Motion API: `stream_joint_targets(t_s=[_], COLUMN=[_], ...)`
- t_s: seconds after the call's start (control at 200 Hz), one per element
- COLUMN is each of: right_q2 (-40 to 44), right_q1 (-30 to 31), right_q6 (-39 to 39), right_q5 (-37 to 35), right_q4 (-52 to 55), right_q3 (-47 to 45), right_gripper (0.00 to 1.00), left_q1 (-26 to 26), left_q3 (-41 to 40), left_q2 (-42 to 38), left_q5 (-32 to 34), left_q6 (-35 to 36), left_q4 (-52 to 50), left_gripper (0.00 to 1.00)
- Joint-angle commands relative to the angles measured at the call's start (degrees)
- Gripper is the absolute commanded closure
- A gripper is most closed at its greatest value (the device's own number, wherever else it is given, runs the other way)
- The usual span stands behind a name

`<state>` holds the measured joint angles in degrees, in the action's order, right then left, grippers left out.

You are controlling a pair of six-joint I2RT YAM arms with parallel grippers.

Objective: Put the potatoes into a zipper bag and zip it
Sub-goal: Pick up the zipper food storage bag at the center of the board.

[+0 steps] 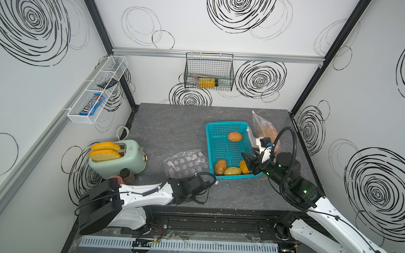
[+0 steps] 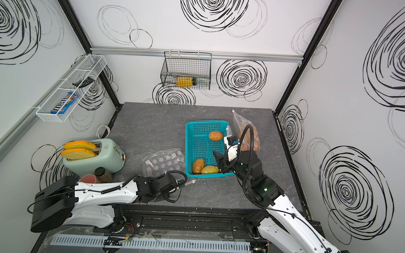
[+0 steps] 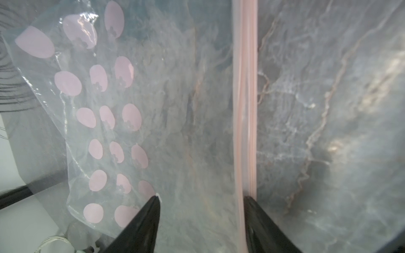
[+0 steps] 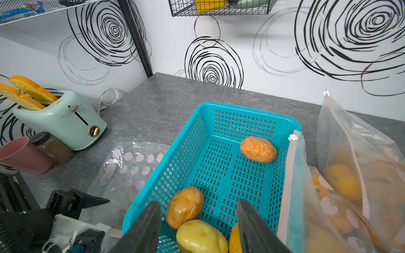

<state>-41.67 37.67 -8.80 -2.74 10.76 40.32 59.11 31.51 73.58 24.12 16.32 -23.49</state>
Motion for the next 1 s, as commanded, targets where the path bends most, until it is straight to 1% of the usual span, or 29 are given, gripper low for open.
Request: stream_joint_targets(t_s=[0.0,0.025,0.185,0.25,0.315,0.355,0.425,0.505,0.53,0.681,0.806,0.991], right_q2=[0.1,0.1,0.2,0.3,0.3,0.3,0.6,1.0,1.0,1.1,1.2,2.0], right_q1=[0.6,0.7,1.1,1.3,1.5,1.6,1.8,2.0,2.1,2.9,2.9,3.0], right_q6=[-0.3,-0.3,-0.2,-0.2,-0.2,-0.2,-0.2,0.0,0.1,0.4,0.1,0.1], right_q5=[0.3,0.4,0.3,0.1,0.1,0.2,0.0,-0.2,-0.4,-1.1,-1.0,-0.9], right_q4=[-1.8,-1.9,-1.8,-1.7,-1.7,-1.6,-1.6,-1.5,-1.5,-1.5,-1.8,-1.5], right_q3=[-0.7,-0.7,-0.6,-0.7,-0.8,-0.8,-0.9,-1.0,-1.0,-0.8,-1.2,-1.6], right_gripper=[0.4,0.4,0.4,0.4,0.4,0.39,0.39,0.39,0.39,0.39,0.38,0.38], left_q1=[-0.4,-0.4,-0.8,-1.1,-1.3,-1.3,-1.4,-1.7,-1.9,-2.5,-2.7,-3.2], left_q3=[0.8,0.8,0.7,0.8,0.5,0.0,-0.6,-0.2,0.0,0.2,0.6,0.7], left_q2=[0.1,0.0,-0.4,-0.5,-0.5,-0.5,-0.3,0.5,0.9,2.7,4.8,4.2], left_q5=[1.7,2.0,3.9,4.2,4.4,4.2,2.7,3.1,3.3,2.8,4.5,5.7], left_q6=[-0.4,-0.5,-0.9,-1.0,-0.9,-0.6,0.0,-0.2,-0.3,-0.1,-0.7,-0.6], left_q4=[1.4,1.4,2.2,2.6,3.1,3.9,4.9,4.9,5.0,4.8,4.0,4.3], left_gripper=[0.48,0.51,0.58,0.63,0.7,0.72,0.71,0.61,0.6,0.6,0.6,0.64])
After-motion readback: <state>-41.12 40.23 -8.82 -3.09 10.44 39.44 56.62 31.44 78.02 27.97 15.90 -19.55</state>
